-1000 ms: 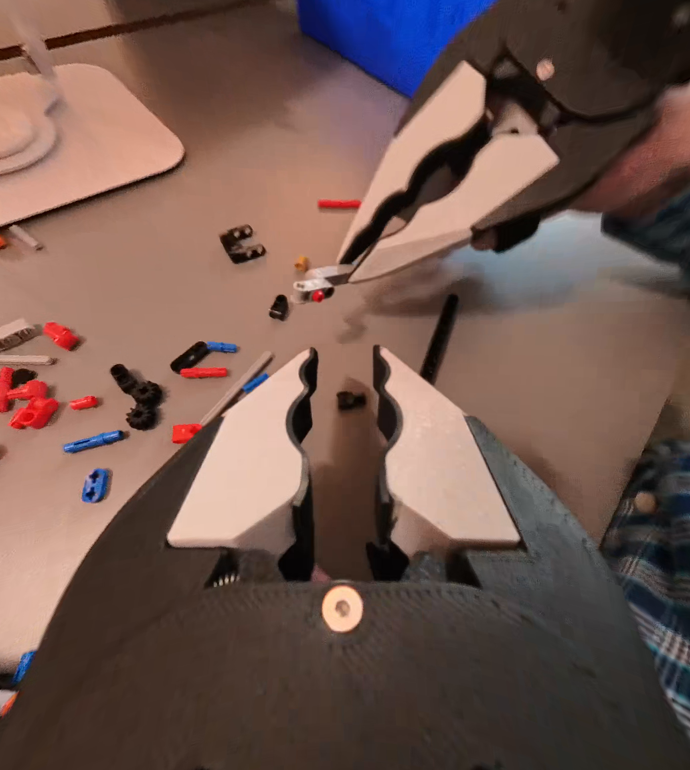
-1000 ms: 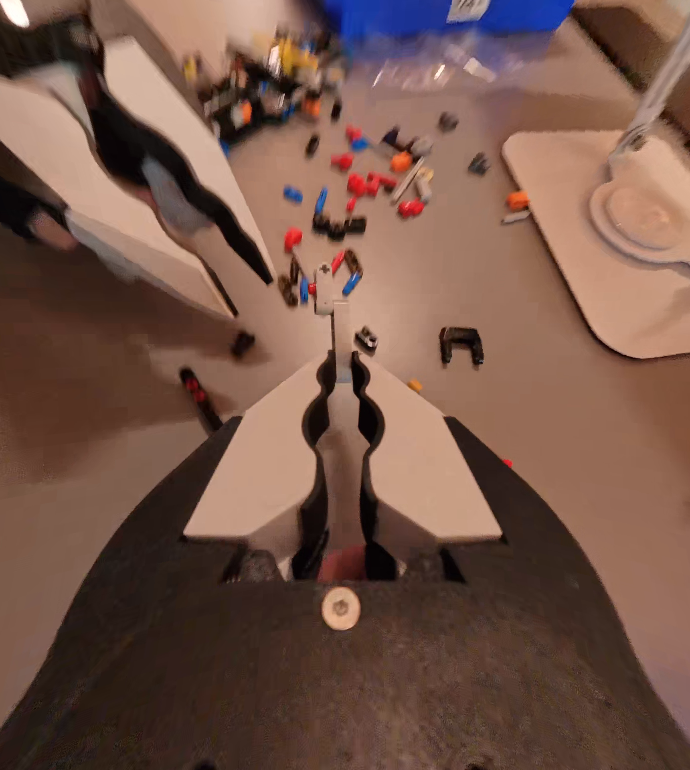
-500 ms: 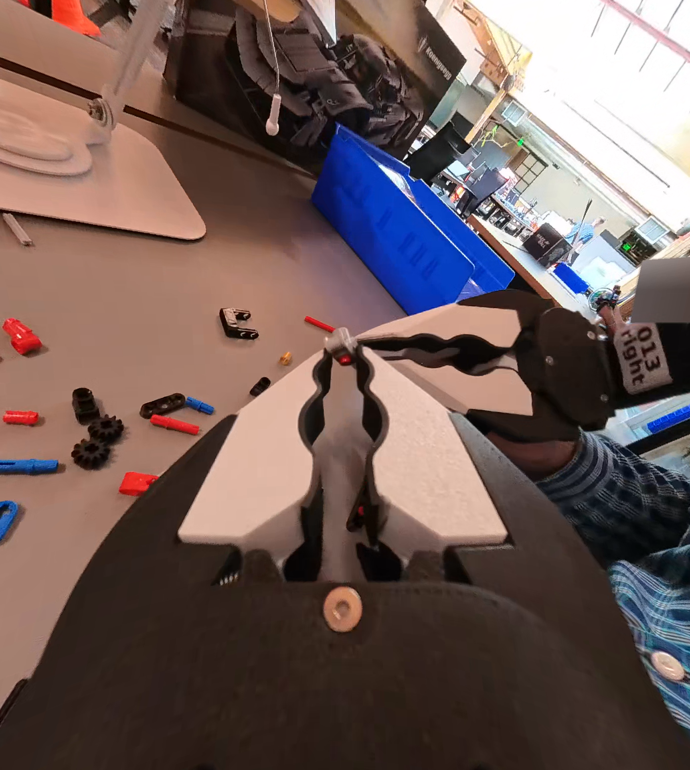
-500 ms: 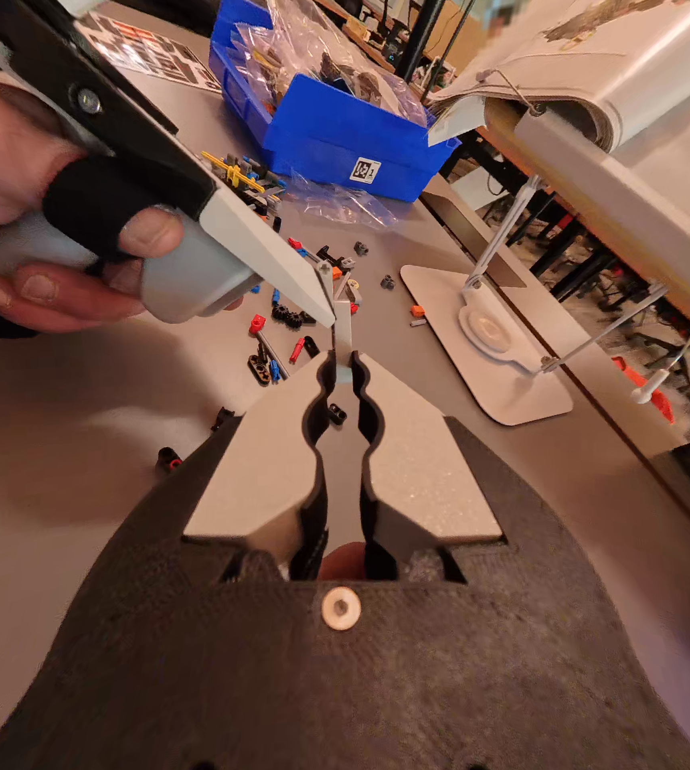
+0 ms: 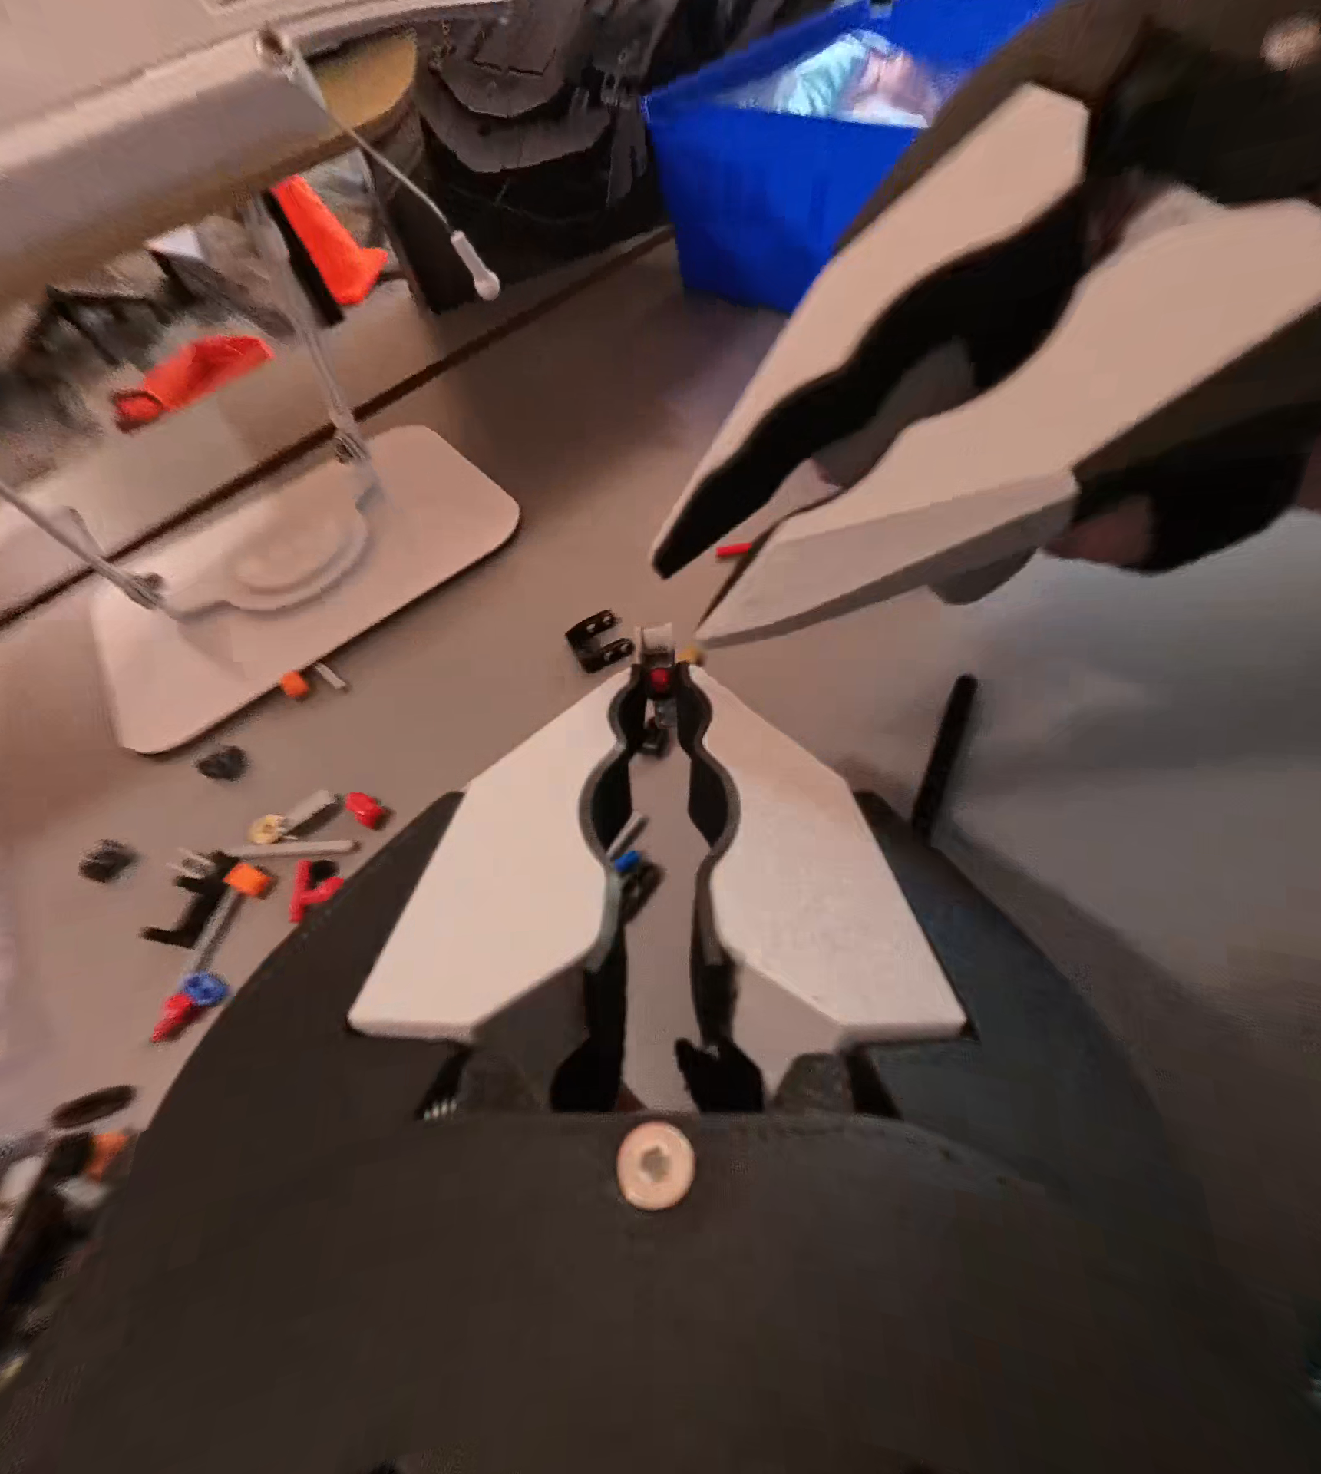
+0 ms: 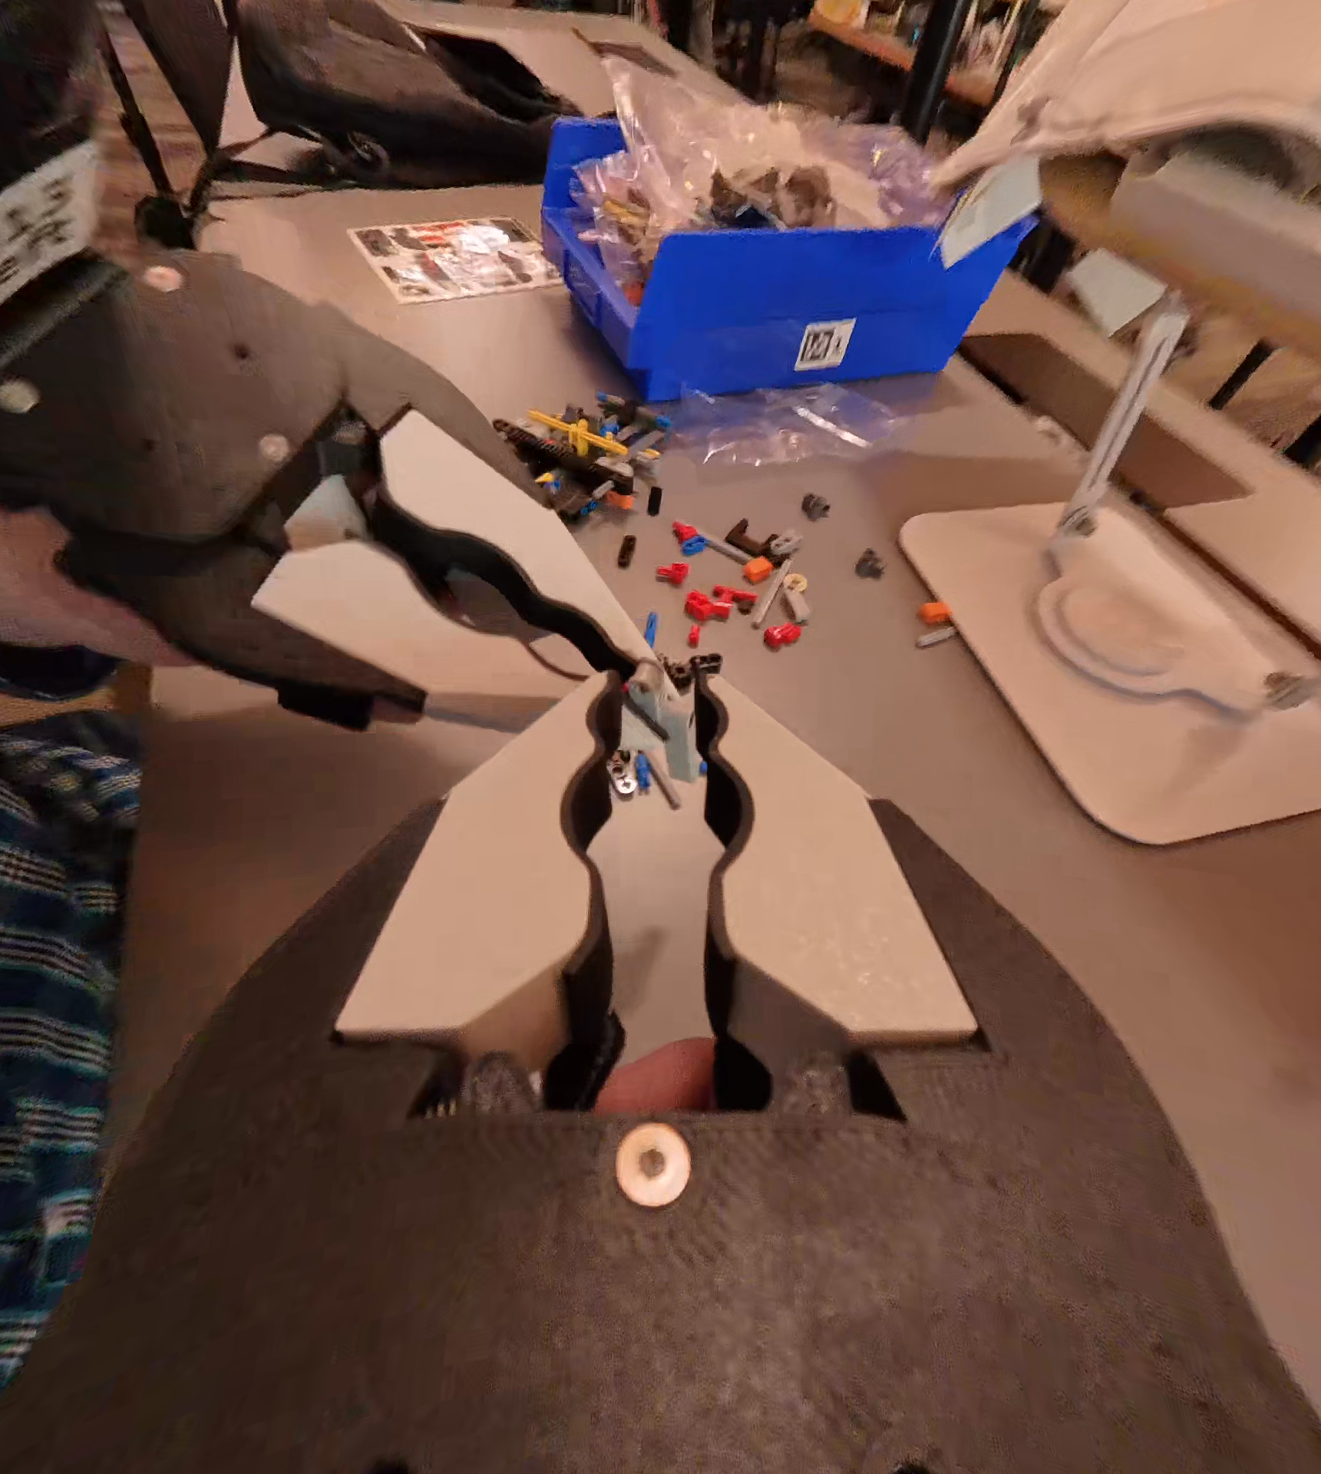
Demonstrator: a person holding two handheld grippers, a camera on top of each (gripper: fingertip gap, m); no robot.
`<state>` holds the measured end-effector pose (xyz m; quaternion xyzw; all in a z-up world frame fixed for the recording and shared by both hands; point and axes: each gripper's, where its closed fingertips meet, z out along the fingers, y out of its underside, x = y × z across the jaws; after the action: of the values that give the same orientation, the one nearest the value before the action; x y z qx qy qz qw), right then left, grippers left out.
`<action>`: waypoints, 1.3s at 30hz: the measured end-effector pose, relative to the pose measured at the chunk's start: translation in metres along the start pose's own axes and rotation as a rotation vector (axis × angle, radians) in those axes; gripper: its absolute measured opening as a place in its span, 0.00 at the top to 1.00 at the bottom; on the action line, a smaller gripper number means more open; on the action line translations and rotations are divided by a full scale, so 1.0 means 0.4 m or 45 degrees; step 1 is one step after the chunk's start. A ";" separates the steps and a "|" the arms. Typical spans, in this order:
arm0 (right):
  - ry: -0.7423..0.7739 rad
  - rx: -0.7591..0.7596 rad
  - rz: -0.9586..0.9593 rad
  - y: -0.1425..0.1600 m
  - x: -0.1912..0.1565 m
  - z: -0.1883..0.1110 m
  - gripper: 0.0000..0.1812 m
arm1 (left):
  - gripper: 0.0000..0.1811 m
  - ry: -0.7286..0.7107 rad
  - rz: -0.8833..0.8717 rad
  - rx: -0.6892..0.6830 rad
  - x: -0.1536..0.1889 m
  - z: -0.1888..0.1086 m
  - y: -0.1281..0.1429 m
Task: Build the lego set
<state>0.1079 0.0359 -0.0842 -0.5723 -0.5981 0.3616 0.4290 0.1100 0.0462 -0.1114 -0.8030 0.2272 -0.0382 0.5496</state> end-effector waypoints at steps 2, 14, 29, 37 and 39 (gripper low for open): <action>-0.022 -0.058 0.052 0.012 -0.004 0.012 0.92 | 0.97 -0.059 0.127 -0.027 0.005 0.001 0.002; -0.057 -0.022 0.235 0.031 -0.006 0.010 0.97 | 0.97 -0.181 0.323 -0.053 0.002 0.007 0.013; -0.327 0.248 0.653 -0.020 -0.005 -0.033 0.98 | 0.92 -0.091 0.273 0.018 0.017 0.006 0.006; -0.422 0.280 0.764 -0.016 -0.005 -0.035 0.97 | 0.97 -0.076 0.275 0.037 0.012 0.003 0.005; -0.432 0.285 0.775 -0.016 -0.003 -0.035 0.97 | 0.97 -0.069 0.276 0.031 0.012 0.002 0.005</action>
<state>0.1187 0.0333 -0.0733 -0.6054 -0.4198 0.6257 0.2563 0.1141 0.0444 -0.1144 -0.7677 0.2976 0.0404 0.5662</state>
